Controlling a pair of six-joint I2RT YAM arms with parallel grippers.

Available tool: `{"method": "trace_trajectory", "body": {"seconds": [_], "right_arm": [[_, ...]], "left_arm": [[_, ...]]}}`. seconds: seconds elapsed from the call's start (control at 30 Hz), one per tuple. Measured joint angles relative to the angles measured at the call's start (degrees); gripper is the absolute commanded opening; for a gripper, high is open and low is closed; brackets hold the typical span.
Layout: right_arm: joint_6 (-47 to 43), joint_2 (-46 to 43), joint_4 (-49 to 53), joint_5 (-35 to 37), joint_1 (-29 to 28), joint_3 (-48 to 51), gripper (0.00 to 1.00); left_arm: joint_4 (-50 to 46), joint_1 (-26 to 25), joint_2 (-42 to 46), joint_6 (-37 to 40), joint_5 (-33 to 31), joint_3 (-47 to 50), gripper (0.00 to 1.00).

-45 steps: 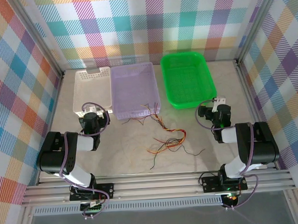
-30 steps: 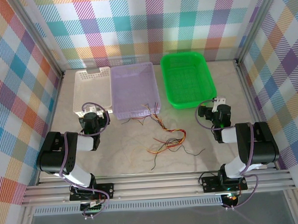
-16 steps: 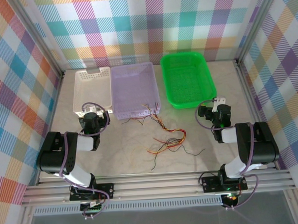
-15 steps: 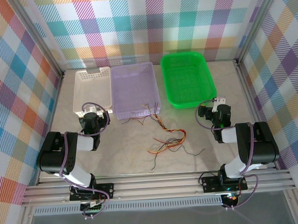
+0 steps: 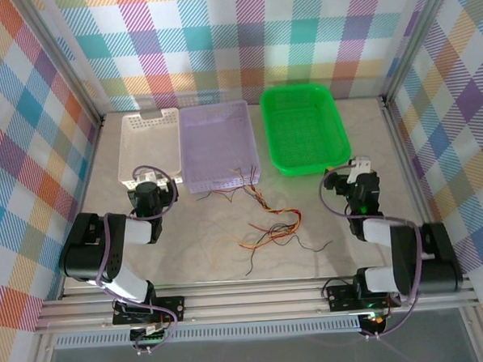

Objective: Untangle the cables

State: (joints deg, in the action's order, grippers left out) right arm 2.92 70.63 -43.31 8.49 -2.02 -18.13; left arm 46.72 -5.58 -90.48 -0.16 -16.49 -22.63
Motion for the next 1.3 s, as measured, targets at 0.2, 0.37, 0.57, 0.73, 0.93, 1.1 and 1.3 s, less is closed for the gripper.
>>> {"method": "trace_trajectory", "body": {"seconds": [0.2,0.37,0.57,0.73,0.93,1.1,1.3], "right_arm": [[0.9,-12.3,9.9,-3.5,-0.8,-1.5,1.00],[4.2,-22.4,20.8,-7.8,-1.4,-2.5,1.00],[17.9,-27.6,32.7,-13.8,-1.4,-10.0,1.00],[26.7,-25.6,36.0,-22.1,-1.4,-11.7,1.00],[32.1,-24.8,40.0,-26.5,-1.4,-11.7,1.00],[32.5,-24.8,41.2,-28.1,-1.7,-11.7,1.00],[32.0,-24.0,42.6,-28.0,-2.8,-11.8,1.00]], "left_arm": [[0.0,0.0,0.0,0.0,0.0,0.0,1.00],[0.0,0.0,0.0,0.0,0.0,0.0,1.00],[0.0,0.0,0.0,0.0,0.0,0.0,1.00],[0.0,0.0,0.0,0.0,0.0,0.0,1.00],[-0.4,0.0,1.2,0.0,0.1,0.0,1.00],[-5.7,0.0,10.0,0.0,2.2,0.0,1.00],[-14.4,0.0,22.4,-0.8,6.0,-0.1,1.00]]}}
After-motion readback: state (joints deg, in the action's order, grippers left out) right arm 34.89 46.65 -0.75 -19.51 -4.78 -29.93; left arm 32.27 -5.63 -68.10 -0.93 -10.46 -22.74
